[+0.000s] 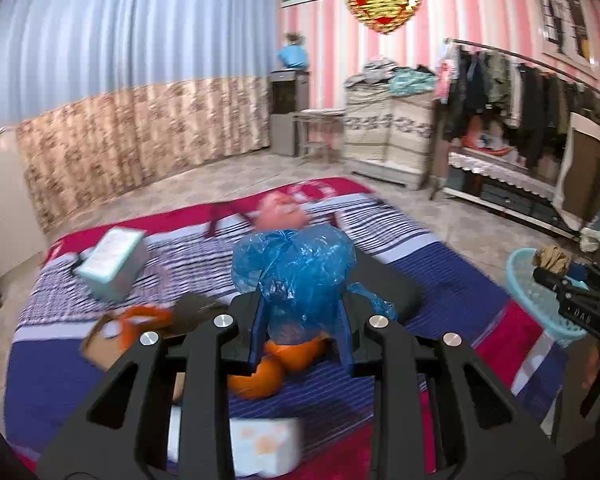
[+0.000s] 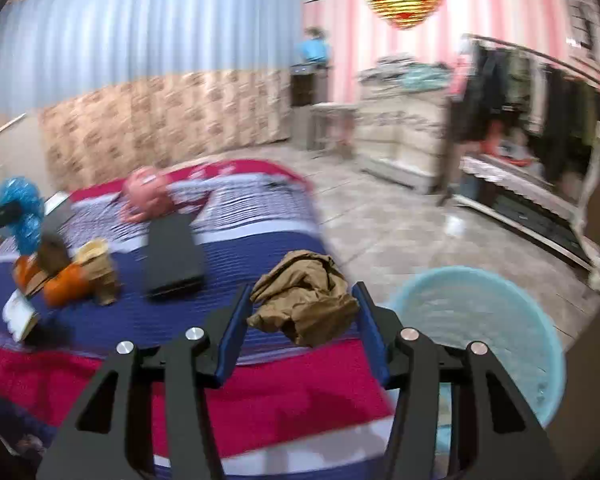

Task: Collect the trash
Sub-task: 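Carry the blue bag and brown cloth over the blue basket, then open the left tool to drop the blue bag while the right drops the brown cloth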

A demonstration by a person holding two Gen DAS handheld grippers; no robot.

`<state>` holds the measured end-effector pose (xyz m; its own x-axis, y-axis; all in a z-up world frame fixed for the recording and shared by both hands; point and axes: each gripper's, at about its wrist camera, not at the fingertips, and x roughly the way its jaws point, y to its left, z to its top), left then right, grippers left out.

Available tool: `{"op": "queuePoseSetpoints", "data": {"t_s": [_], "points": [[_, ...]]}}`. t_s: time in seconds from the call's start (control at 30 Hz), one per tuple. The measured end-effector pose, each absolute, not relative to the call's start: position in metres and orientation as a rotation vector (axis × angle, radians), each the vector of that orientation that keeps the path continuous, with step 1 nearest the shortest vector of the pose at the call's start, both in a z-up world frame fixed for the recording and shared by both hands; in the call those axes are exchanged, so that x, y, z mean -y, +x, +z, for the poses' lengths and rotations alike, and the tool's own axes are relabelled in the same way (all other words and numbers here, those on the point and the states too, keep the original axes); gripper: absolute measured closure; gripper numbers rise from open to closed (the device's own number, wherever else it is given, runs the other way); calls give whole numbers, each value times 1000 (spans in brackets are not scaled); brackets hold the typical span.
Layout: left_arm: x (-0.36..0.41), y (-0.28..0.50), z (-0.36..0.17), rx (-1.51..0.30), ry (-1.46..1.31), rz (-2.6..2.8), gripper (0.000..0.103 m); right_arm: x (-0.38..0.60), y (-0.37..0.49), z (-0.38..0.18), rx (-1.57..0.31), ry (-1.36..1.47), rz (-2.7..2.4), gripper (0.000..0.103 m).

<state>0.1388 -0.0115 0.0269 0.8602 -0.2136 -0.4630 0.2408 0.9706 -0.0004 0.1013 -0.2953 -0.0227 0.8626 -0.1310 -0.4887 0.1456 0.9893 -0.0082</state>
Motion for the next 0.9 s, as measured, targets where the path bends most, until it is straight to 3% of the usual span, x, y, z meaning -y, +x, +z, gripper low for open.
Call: {"op": "queuePoseSetpoints", "data": {"t_s": [0.47,0.9], "points": [[193,143,15,-464,105,-545,75,450,38,-16,-441,216,-487,52],[326,146,-22,-497,175,-705,75,503,28,-40,-470,313,-595,52]]}}
